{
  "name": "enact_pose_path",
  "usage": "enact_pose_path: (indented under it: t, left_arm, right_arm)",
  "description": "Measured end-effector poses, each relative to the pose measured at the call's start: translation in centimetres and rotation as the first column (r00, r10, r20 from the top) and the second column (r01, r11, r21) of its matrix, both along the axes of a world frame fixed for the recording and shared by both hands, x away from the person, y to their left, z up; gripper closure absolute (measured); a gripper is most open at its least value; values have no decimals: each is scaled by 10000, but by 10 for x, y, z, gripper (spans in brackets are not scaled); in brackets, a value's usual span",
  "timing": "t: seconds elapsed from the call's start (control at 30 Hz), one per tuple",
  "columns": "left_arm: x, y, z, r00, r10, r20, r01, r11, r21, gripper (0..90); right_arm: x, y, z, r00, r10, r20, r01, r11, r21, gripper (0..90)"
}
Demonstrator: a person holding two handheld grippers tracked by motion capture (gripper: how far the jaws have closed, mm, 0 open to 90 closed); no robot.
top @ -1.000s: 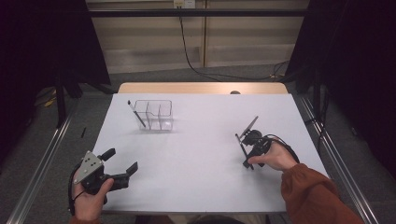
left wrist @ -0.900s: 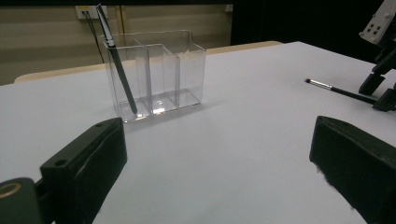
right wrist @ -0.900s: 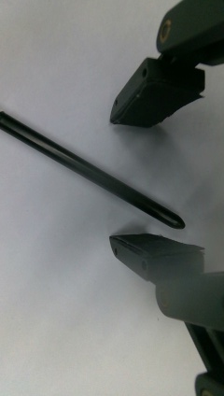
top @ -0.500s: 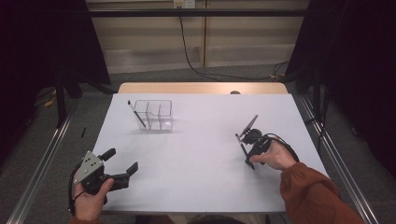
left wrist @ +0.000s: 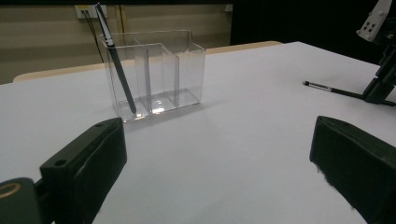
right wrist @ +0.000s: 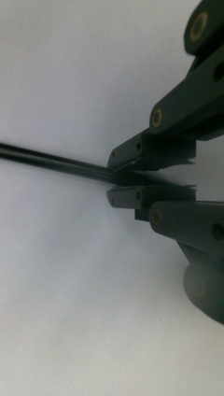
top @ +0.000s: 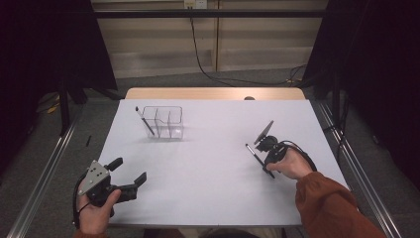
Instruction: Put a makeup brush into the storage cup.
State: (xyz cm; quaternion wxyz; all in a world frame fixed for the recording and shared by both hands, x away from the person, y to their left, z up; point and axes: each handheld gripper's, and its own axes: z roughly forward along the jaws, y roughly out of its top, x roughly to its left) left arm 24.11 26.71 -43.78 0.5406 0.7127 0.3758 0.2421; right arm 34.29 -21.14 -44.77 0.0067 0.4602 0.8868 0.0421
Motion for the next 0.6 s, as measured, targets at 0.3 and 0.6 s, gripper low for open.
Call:
enact_pose_path:
  t: [0.3,0.6]
  left_arm:
    - [0,0,0,10000,23,9,-23,10000,-7,39]
    - [0,1,0,10000,10,0,-10,10000,-34,39]
  right_arm:
    - [-1,-7,0,9992,-382,65,378,9981,494,847]
    - [-5,-11,0,9988,-369,329,342,9962,796,847]
